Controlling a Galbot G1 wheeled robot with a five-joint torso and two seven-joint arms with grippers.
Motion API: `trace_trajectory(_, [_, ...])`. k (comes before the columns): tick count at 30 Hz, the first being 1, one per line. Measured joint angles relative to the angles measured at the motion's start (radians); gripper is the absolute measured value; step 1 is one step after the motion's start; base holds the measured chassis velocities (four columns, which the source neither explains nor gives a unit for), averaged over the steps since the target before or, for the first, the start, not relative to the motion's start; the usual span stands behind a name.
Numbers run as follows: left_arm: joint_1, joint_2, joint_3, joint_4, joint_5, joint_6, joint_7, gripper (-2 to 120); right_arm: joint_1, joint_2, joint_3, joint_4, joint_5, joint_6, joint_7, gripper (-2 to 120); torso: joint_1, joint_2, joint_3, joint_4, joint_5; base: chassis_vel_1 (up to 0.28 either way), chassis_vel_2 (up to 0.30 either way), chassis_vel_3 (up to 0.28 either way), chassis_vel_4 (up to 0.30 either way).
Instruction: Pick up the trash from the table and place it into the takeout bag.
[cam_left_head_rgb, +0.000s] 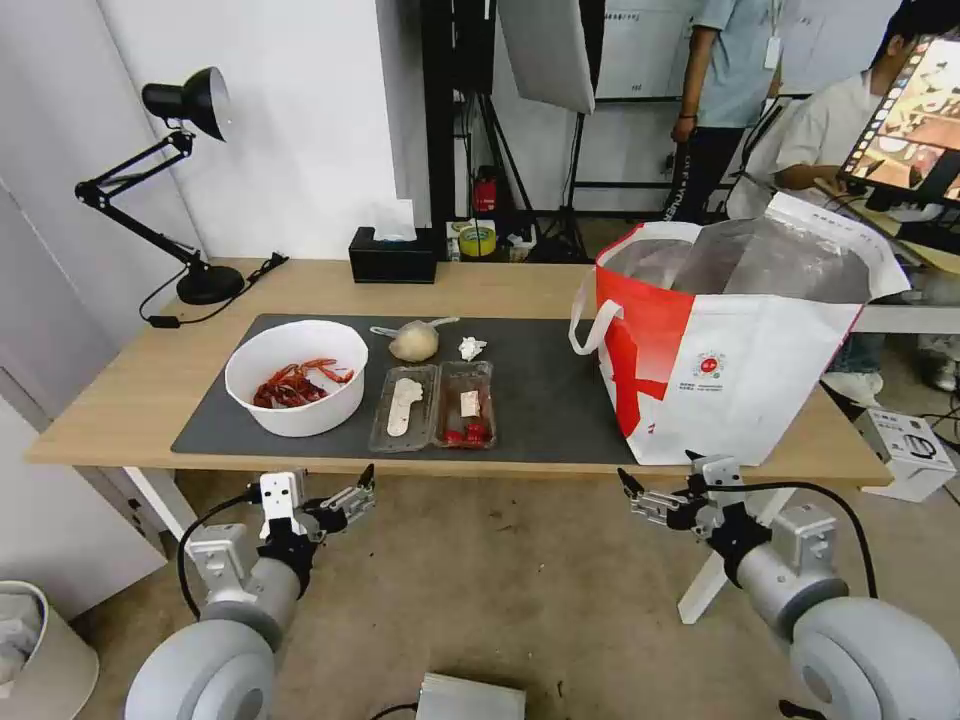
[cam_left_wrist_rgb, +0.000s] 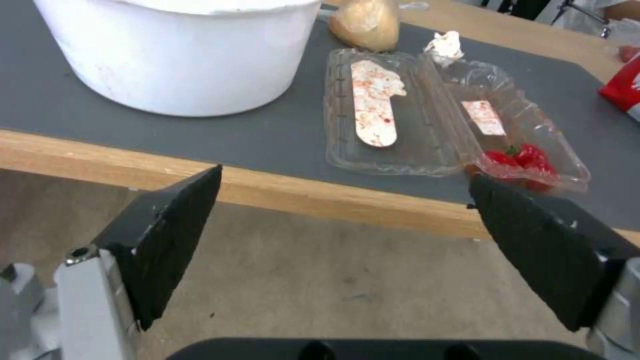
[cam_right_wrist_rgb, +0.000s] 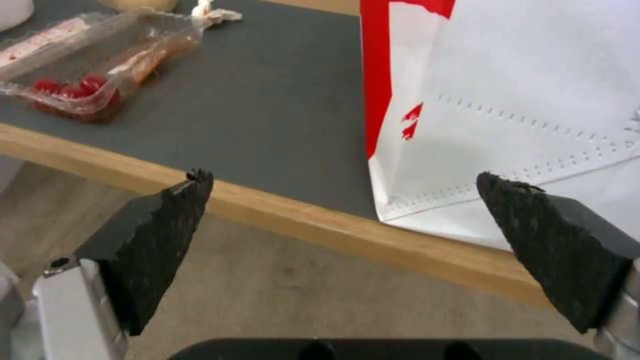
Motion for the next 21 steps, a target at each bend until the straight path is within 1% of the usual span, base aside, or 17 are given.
trace_trajectory(5, [-0.001, -0.002, 0.001, -0.002, -0.003, -0.004, 0.003, 100, 0.003, 0.004, -0.007, -0.002, -0.001, 0.003, 0.002, 100, 0.0, 0.0, 0.0, 0.0, 0.0, 0.0, 0.0, 0.0, 0.0])
trace_trajectory(7, [-0.001, -0.002, -0.002, -0.013, -0.052, -0.005, 0.002, 100, 0.003, 0.007, -0.012, -0.004, -0.003, 0.004, 0.003, 100, 0.0, 0.0, 0.0, 0.0, 0.0, 0.0, 0.0, 0.0, 0.0])
trace_trajectory(8, [-0.001, -0.002, -0.002, -0.013, -0.052, -0.005, 0.002, 100, 0.003, 0.007, -0.012, -0.004, -0.003, 0.004, 0.003, 100, 0.0, 0.0, 0.0, 0.0, 0.0, 0.0, 0.0, 0.0, 0.0])
trace_trajectory(10, [-0.003, -0.002, -0.005, -0.023, -0.108, -0.005, -0.002, 100, 0.004, 0.01, -0.017, -0.004, -0.004, 0.004, 0.004, 100, 0.0, 0.0, 0.0, 0.0, 0.0, 0.0, 0.0, 0.0, 0.0])
trace_trajectory(16, [-0.007, -0.007, -0.014, -0.029, -0.166, -0.004, -0.005, 100, 0.001, 0.014, -0.019, -0.003, -0.006, 0.005, 0.005, 100, 0.0, 0.0, 0.0, 0.0, 0.0001, 0.0, 0.0, 0.0, 0.0])
trace_trajectory(19, [-0.009, -0.01, -0.019, -0.037, -0.244, 0.001, -0.022, 100, -0.006, 0.018, -0.019, 0.002, -0.007, 0.007, 0.005, 100, 0.0, 0.0, 0.0, 0.0, 0.0, 0.0, 0.0, 0.0, 0.0])
trace_trajectory(21, [-0.008, -0.012, -0.015, -0.038, -0.259, 0.003, -0.032, 100, -0.01, 0.02, -0.019, 0.003, -0.008, 0.009, 0.005, 100, 0.0, 0.0, 0.0, 0.0, 0.0, 0.0, 0.0, 0.0, 0.0])
